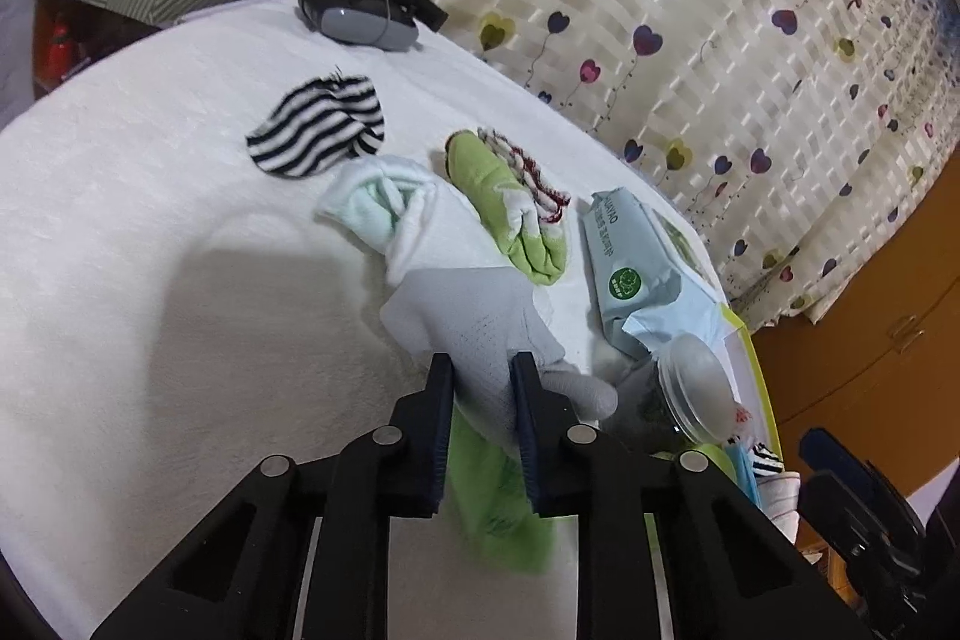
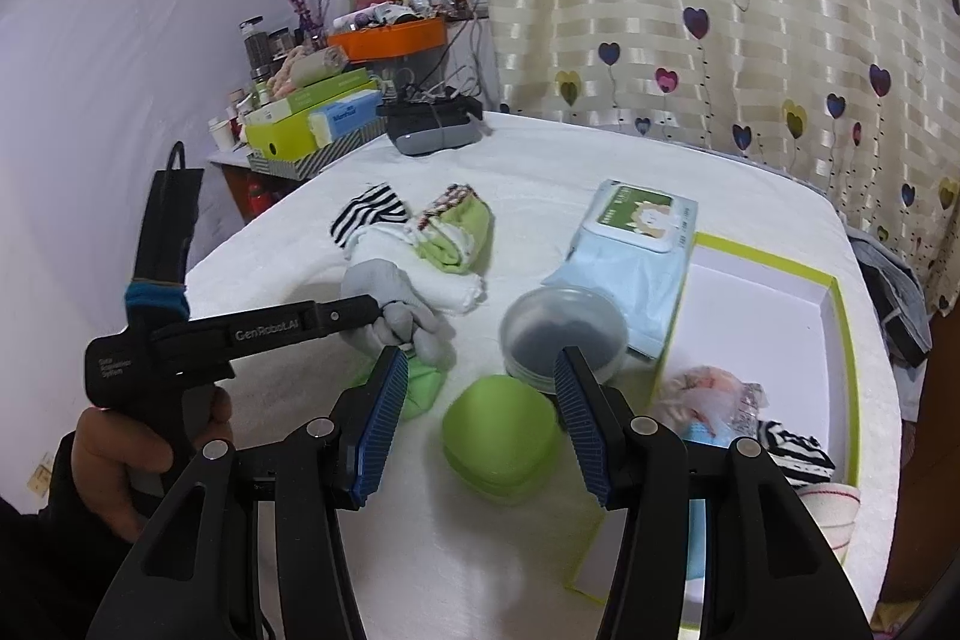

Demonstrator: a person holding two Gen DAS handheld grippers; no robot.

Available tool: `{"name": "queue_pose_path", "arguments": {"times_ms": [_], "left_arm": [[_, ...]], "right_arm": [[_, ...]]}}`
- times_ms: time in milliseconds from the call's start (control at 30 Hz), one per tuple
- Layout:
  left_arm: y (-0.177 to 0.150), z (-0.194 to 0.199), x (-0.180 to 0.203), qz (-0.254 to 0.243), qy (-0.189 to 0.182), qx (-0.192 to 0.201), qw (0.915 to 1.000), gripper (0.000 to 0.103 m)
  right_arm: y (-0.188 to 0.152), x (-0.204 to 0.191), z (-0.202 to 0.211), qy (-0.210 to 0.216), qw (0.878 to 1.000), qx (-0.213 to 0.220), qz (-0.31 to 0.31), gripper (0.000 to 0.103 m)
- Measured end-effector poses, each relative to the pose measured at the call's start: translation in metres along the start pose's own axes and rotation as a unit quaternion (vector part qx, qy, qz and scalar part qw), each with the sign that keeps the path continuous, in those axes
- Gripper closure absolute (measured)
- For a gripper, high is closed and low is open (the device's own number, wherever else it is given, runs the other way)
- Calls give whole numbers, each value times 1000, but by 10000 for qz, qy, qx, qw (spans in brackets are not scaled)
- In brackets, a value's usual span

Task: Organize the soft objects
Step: 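Grasp the grey mesh sock with the left gripper while the right gripper approaches the green cloth, then close the right gripper on the green printed cloth while the left holds the sock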

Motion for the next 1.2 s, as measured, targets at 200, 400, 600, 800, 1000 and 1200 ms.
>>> {"name": "queue_pose_path", "arguments": {"times_ms": [200, 400, 600, 800, 1000, 1200], "left_arm": [[11, 36, -14, -135, 2, 266, 9996, 86], [15, 57, -35, -209, 97, 345, 9991, 86], [17, 68, -59, -157, 175, 390, 9990, 86], [16, 70, -73, -54, 154, 378, 9992, 86], [15, 69, -78, -7, 89, 338, 9994, 86], [13, 68, -79, 22, 70, 323, 9994, 86]], "right_arm": [[-2, -26, -12, 204, 9996, -118, 179, 51], [-17, -62, -36, 499, 9963, -443, 535, 51], [-39, -81, -68, 473, 9900, -961, 917, 51], [-62, -86, -90, 230, 9801, -1443, 1346, 51], [-76, -81, -103, -38, 9726, -1773, 1506, 51], [-74, -88, -105, 54, 9737, -1738, 1474, 83]]}}
Point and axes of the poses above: each gripper's, at about its wrist camera, not at the fingertips, and z roughly against the way its jaws point, x to its right, y to its top, the point moved 10 cm from there along -z, roughly the way its jaws point, and after that the axes turned 14 degrees about x, right-handed, at the moved point
